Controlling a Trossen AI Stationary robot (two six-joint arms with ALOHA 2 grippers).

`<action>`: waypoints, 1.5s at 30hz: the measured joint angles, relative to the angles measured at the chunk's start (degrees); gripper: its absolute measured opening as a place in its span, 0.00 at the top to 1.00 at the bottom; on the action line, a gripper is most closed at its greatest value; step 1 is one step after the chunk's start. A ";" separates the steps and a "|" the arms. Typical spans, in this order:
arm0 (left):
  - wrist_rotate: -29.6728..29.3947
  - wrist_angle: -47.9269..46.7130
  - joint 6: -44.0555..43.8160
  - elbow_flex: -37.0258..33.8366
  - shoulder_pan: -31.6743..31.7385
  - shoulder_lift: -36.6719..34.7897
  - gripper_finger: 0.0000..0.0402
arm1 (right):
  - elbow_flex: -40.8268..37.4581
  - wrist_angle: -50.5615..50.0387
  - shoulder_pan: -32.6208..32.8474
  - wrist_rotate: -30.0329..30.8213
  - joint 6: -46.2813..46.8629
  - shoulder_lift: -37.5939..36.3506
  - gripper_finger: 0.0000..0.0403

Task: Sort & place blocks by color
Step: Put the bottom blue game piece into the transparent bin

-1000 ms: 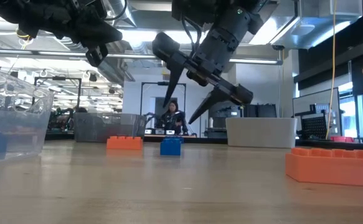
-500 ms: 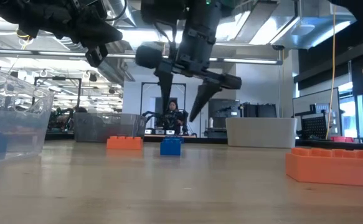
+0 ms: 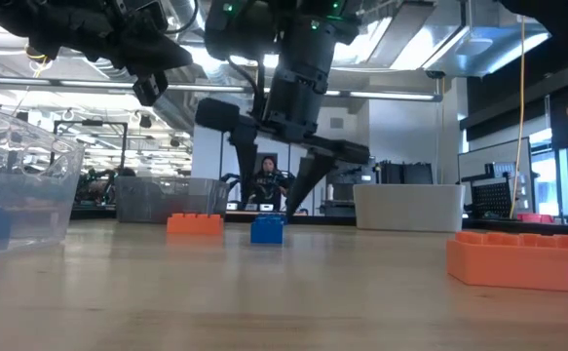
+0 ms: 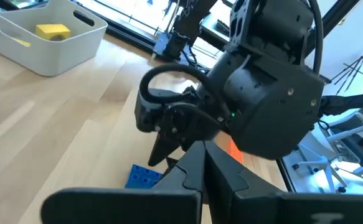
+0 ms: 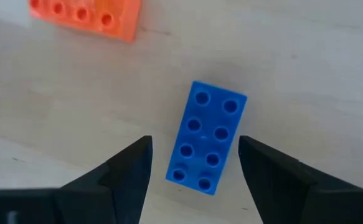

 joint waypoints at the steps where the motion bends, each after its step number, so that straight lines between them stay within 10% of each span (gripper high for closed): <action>1: -0.03 -0.07 0.00 0.00 0.00 0.02 1.00 | 0.01 0.00 0.17 -0.13 0.02 0.31 0.41; 17: -0.15 -0.02 0.04 0.00 0.00 0.02 1.00 | -0.02 -0.12 0.62 -3.18 -5.80 2.82 0.47; 20: -0.17 -0.02 0.22 0.00 0.00 0.02 1.00 | -0.02 -4.45 0.62 -3.18 -9.92 2.60 0.65; 29: -0.52 0.36 0.46 0.00 0.02 0.02 1.00 | -1.20 -20.21 1.90 -1.09 -25.67 -0.29 0.65; 45: -14.41 9.73 4.93 0.25 -0.60 3.57 0.92 | -56.63 23.54 2.70 -4.09 -28.34 -46.93 0.65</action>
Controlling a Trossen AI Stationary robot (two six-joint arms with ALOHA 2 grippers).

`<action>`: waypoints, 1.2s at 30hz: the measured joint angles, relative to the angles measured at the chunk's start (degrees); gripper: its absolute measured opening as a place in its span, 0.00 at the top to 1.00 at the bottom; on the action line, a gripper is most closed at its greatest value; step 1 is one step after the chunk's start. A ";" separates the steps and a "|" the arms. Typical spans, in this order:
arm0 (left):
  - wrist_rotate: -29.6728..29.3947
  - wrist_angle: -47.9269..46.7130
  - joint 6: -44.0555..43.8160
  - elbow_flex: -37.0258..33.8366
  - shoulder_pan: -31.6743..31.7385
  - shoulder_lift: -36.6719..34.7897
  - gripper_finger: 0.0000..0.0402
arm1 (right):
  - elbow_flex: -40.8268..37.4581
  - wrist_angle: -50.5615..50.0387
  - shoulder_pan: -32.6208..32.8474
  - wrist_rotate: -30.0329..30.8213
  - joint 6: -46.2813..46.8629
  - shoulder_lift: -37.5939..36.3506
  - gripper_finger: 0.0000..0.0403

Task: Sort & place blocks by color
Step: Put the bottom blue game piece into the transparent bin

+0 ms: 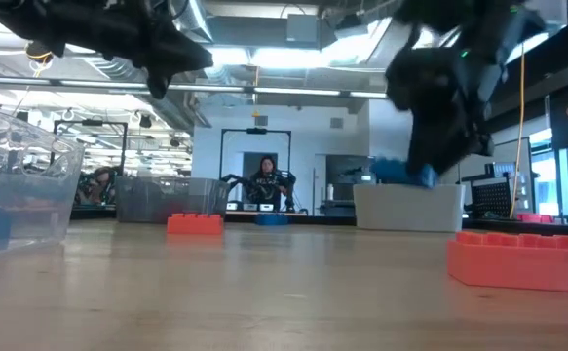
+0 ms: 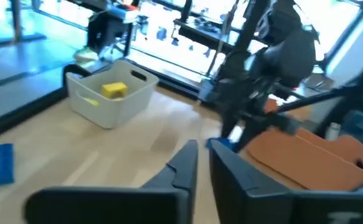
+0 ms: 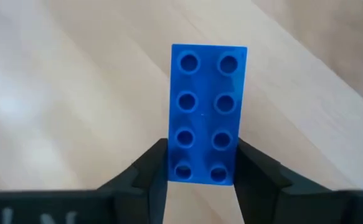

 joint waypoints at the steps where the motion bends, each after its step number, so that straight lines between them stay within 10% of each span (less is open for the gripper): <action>1: -0.84 0.03 0.01 0.41 -0.21 0.90 0.88 | -1.78 2.98 0.00 -0.10 -0.57 -2.34 0.65; 15: -6.54 -8.50 11.55 21.57 -8.46 22.22 0.46 | -5.48 22.34 -5.29 -13.55 -19.65 -8.24 0.65; 36: -7.10 -14.29 52.07 29.10 -17.38 29.41 0.44 | -5.38 37.76 -15.63 -40.11 -24.51 -8.24 0.65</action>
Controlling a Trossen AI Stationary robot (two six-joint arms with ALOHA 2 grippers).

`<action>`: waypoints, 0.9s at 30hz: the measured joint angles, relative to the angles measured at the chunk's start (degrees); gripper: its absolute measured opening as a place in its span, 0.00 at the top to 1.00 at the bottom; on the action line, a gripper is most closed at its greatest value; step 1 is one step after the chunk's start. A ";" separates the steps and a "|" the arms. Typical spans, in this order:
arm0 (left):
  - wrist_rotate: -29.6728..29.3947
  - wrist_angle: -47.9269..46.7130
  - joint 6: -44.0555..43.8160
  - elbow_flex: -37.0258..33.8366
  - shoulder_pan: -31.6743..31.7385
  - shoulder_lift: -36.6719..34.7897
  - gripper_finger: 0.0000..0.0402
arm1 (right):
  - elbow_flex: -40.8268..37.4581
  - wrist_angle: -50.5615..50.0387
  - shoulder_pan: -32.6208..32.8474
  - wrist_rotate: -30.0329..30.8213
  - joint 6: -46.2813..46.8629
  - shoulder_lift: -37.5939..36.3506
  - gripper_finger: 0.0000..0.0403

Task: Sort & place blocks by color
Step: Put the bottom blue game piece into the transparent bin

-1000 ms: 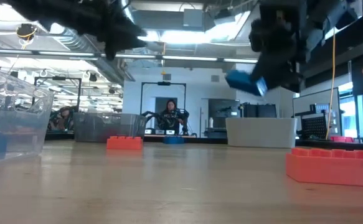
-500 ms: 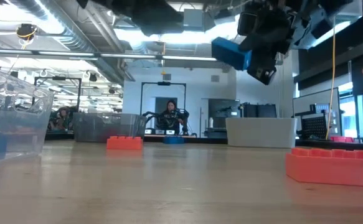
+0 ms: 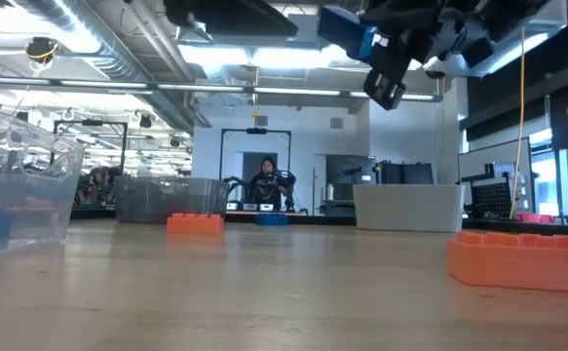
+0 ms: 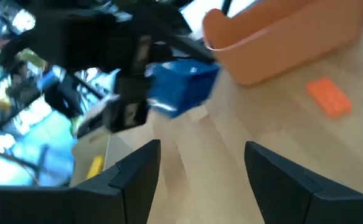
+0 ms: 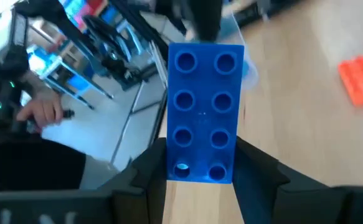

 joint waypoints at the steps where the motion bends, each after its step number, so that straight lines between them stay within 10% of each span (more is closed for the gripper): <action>1: 0.00 0.36 2.26 0.00 -0.31 0.66 0.44 | 0.04 0.23 -0.24 0.02 0.16 0.00 0.65; 8: -4.39 9.16 6.46 -0.02 -0.44 4.55 0.45 | 0.24 -0.68 -0.32 -1.54 2.95 1.95 0.65; 27: 8.08 8.45 4.14 -0.04 0.02 7.32 0.48 | 12.28 -6.73 1.42 -2.91 1.95 12.10 0.65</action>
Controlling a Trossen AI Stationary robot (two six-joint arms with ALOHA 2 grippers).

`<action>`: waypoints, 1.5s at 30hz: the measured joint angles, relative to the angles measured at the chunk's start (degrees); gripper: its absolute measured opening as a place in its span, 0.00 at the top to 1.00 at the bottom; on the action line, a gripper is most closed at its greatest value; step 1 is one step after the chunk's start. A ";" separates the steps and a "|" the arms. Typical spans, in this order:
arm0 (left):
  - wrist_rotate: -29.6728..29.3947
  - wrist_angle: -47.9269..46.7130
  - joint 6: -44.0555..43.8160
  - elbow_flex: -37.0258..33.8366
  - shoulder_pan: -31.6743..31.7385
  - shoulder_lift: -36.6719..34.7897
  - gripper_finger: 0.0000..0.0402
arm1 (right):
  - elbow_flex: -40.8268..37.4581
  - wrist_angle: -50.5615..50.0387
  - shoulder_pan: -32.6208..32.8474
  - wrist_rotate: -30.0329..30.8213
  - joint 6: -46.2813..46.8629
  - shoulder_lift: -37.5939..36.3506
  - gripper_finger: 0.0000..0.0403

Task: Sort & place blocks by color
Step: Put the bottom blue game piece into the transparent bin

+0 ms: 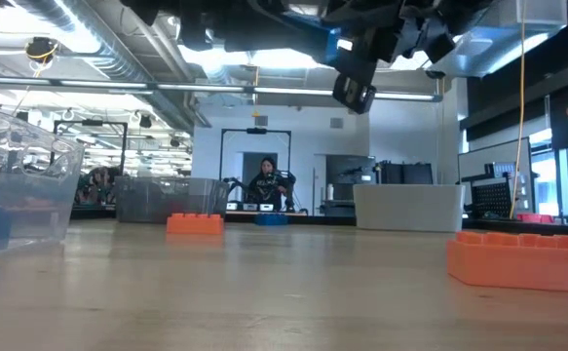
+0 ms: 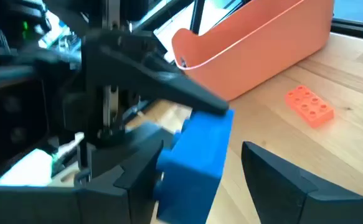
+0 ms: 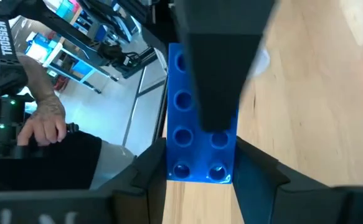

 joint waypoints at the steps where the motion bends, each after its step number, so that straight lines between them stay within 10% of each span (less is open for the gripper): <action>1: -0.03 -0.06 -0.49 0.00 0.04 0.00 0.50 | 0.37 -0.43 0.02 -0.01 0.33 0.02 0.65; 14: -0.20 -2.05 -3.29 0.00 -1.22 -0.37 0.80 | 0.70 -1.28 0.08 -1.77 9.94 0.01 0.65; 24: -2.88 -15.99 -12.76 -0.05 -0.98 -5.08 0.80 | 0.70 -14.95 -7.15 -11.99 5.14 -2.78 0.17; 33: -4.71 -35.48 -34.30 -6.74 7.31 -18.99 0.80 | -2.46 -46.87 -11.37 4.47 -17.00 -13.20 0.14; 39: -6.69 -14.55 -53.26 -22.24 9.53 -35.56 0.80 | -14.46 -38.58 -11.18 4.58 -8.00 -23.42 0.14; 45: -7.78 10.07 -66.53 -32.58 9.55 -44.49 0.80 | -24.05 6.62 -9.27 12.13 10.48 -30.41 0.14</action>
